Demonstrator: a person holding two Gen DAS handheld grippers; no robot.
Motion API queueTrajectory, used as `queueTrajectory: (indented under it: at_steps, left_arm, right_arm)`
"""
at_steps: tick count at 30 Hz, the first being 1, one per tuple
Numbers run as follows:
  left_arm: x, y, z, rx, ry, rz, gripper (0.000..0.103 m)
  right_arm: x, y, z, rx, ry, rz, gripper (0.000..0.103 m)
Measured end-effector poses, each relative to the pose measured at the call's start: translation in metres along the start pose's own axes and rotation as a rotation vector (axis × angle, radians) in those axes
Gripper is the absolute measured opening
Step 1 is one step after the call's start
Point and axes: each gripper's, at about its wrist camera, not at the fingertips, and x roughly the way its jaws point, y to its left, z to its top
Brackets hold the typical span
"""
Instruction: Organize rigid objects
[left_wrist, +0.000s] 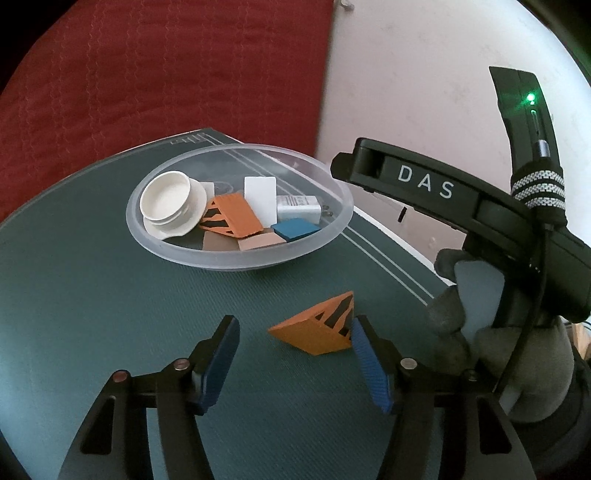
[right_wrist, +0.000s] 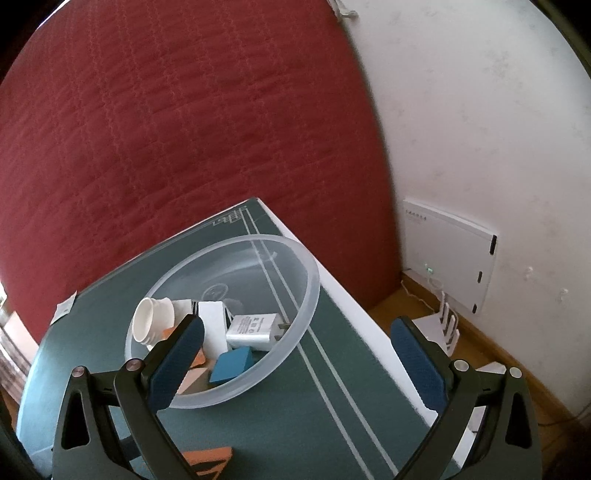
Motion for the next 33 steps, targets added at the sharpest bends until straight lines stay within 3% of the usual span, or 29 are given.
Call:
queueTrajectory:
  at_steps: [5, 13, 19, 33]
  left_arm:
    - [-0.003, -0.002, -0.006, -0.002, 0.02, -0.012, 0.065]
    - [0.007, 0.0, -0.006, -0.046, 0.051, -0.059, 0.035]
    - [0.006, -0.006, -0.006, -0.036, 0.039, -0.077, 0.034]
    - [-0.029, 0.017, 0.005, -0.079, -0.047, -0.016, 0.033]
  right_arm:
    - [-0.001, 0.002, -0.001, -0.006, 0.003, 0.006, 0.102]
    - [-0.002, 0.002, -0.001, -0.004, 0.004, 0.009, 0.101]
    - [-0.001, 0.006, -0.003, -0.005, 0.005, 0.017, 0.101]
    - [-0.001, 0.01, -0.002, 0.001, 0.004, 0.021, 0.101]
